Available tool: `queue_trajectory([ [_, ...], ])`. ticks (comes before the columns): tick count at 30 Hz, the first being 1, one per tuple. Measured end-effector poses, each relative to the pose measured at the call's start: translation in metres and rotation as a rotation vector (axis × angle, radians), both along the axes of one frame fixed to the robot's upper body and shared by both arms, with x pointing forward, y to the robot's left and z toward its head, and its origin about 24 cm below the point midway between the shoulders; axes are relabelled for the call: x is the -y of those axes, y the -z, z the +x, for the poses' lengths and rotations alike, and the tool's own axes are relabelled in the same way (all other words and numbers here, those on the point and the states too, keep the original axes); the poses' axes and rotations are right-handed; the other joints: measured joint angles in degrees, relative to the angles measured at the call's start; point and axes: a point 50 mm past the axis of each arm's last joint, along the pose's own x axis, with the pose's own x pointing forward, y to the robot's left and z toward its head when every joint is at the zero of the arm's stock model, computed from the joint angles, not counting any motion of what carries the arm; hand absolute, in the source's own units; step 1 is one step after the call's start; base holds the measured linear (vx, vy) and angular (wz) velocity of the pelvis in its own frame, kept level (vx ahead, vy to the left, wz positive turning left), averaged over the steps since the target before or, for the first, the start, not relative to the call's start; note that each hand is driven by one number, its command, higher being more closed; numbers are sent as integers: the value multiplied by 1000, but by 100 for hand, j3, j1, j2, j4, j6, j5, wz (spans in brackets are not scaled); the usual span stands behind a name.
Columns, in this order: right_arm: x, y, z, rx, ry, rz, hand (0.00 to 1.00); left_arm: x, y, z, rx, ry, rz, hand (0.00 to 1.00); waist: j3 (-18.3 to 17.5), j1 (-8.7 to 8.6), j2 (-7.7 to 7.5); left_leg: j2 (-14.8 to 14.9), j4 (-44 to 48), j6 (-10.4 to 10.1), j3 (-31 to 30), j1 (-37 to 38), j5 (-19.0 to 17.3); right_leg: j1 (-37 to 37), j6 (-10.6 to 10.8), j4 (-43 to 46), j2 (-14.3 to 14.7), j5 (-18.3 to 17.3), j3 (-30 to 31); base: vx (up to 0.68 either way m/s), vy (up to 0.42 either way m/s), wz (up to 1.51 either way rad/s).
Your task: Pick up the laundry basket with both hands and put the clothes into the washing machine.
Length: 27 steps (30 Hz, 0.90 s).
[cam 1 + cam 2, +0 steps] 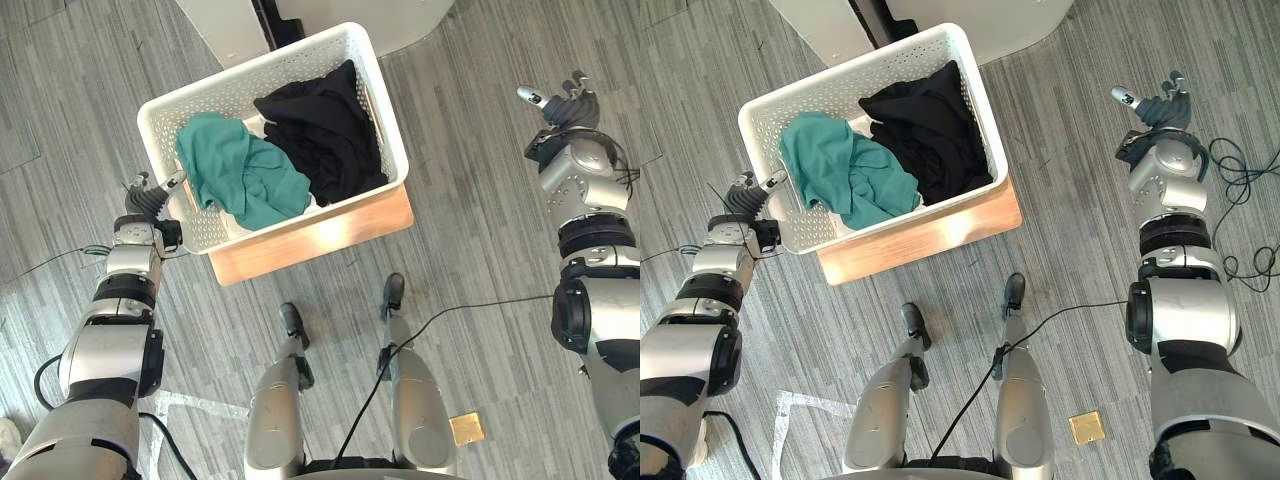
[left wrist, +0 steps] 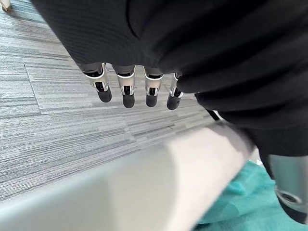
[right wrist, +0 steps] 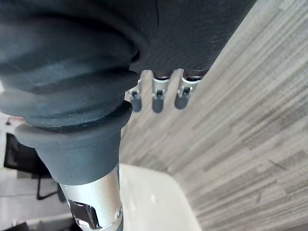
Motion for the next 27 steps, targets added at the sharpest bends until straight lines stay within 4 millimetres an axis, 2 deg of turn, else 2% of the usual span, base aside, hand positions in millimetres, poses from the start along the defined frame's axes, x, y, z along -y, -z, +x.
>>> queue_trajectory([
  [4, -20, 6, 7, -18, -63, -15, 0, 3, -8, 4, 4, 6, 15, 0, 0, -9, 0, -2, -27, 0, 54, 9, 0, -40, 0, 0, 9, 1, 61, 11, 19, -7],
  [6, -40, 10, 11, -29, -114, -45, 0, 7, -10, 7, -7, 20, 47, 0, 0, -34, -1, -2, -46, 0, 78, 19, 0, -53, 0, 0, 13, 1, 82, 7, 17, -5],
  [9, -65, 1, 13, 22, -187, -83, 0, 8, -11, 8, -4, 19, 44, 0, 2, -24, -5, -7, -78, -1, 182, 17, 0, -132, 2, 0, 20, 26, 177, 7, 19, -13],
  [13, -81, 0, 10, 61, -242, -113, 0, 8, -18, 9, 10, 17, 47, 0, 36, -26, -64, -5, -82, -1, 207, 39, 0, -133, -2, 1, 28, 34, 221, 3, 7, -5],
  [19, -105, 33, 10, -6, -328, -122, 0, 7, -19, 9, 13, 14, 48, 0, 52, -64, -102, -9, -88, -1, 224, 75, 1, -129, -5, 31, 24, 39, 249, 0, 0, 0],
  [27, -138, 46, 10, -33, -406, -146, 0, 7, -17, 9, 3, -8, 49, 0, 47, -132, -128, -8, -93, 6, 205, 78, 20, -115, -3, 30, 24, 40, 242, 0, 0, 0],
])
